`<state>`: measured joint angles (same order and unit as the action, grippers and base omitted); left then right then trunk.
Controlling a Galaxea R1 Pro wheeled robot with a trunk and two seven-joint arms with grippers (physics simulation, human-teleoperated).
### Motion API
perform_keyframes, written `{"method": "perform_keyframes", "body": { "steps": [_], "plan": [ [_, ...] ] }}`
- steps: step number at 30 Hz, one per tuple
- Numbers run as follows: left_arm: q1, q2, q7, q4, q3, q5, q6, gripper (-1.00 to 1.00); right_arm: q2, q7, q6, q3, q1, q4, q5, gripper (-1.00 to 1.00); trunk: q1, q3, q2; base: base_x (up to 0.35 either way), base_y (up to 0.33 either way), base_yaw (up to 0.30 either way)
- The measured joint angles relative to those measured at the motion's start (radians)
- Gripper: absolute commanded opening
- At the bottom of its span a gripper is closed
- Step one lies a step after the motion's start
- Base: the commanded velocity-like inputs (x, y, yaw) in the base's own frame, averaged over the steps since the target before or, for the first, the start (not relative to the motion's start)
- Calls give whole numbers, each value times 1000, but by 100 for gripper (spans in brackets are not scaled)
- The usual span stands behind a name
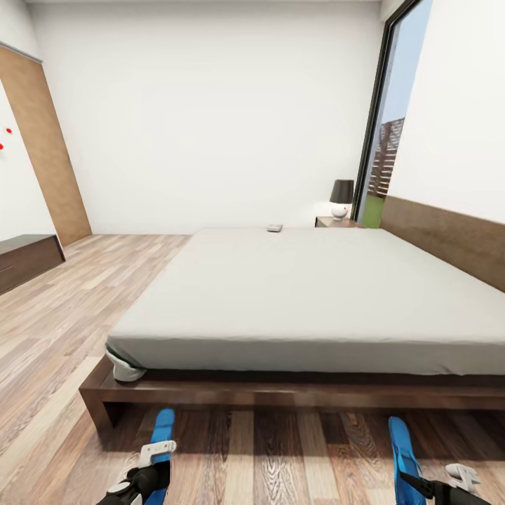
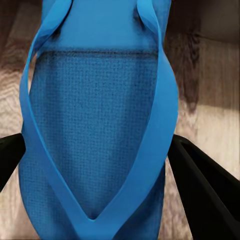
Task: In the bedroom, move the book from the bed onto either nightstand, and place the two sandals side by side next to the bed.
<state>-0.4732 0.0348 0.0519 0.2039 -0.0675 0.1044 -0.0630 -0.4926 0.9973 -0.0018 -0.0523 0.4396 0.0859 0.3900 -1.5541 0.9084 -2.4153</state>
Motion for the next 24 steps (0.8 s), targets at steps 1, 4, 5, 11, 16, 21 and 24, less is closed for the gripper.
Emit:
{"method": "perform_keyframes", "body": {
  "steps": [1, 4, 5, 11, 16, 21, 24],
  "plan": [
    [0, 0, -22, 0, -3, -2, 1, -100, 0, 2, 0, 0, 0, 0, 2, -100, -4, 3, -7, 0, 0, 0],
    [0, 1, -63, 0, -5, -1, 2, -100, -1, 4, 0, 1, 0, 0, 5, -100, -15, 13, -28, 0, 0, 0],
    [0, 2, -69, 0, -5, -1, 6, -100, -1, 4, 0, 1, 0, 0, 5, -100, -19, 16, -35, 0, 0, 0],
    [0, 21, -77, 1, -4, -1, 94, -100, -1, 5, 0, 1, 0, 0, 6, -100, -42, 34, -77, 0, 0, 0],
    [-1, 27, -75, 1, -3, -1, 113, -100, 0, 5, 0, 2, 0, 0, 1, -100, -48, 53, -85, 0, 0, 0],
    [-2, 28, -74, 35, -3, -1, 118, -100, 1, 6, 1, 2, 0, 1, -2, -100, -50, 72, -86, 0, 0, 0],
    [-4, 29, -75, 116, -4, -1, 143, -100, 1, 6, 36, 1, 0, 3, 0, -100, -52, 84, -87, 0, 0, 0]
  ]
}}
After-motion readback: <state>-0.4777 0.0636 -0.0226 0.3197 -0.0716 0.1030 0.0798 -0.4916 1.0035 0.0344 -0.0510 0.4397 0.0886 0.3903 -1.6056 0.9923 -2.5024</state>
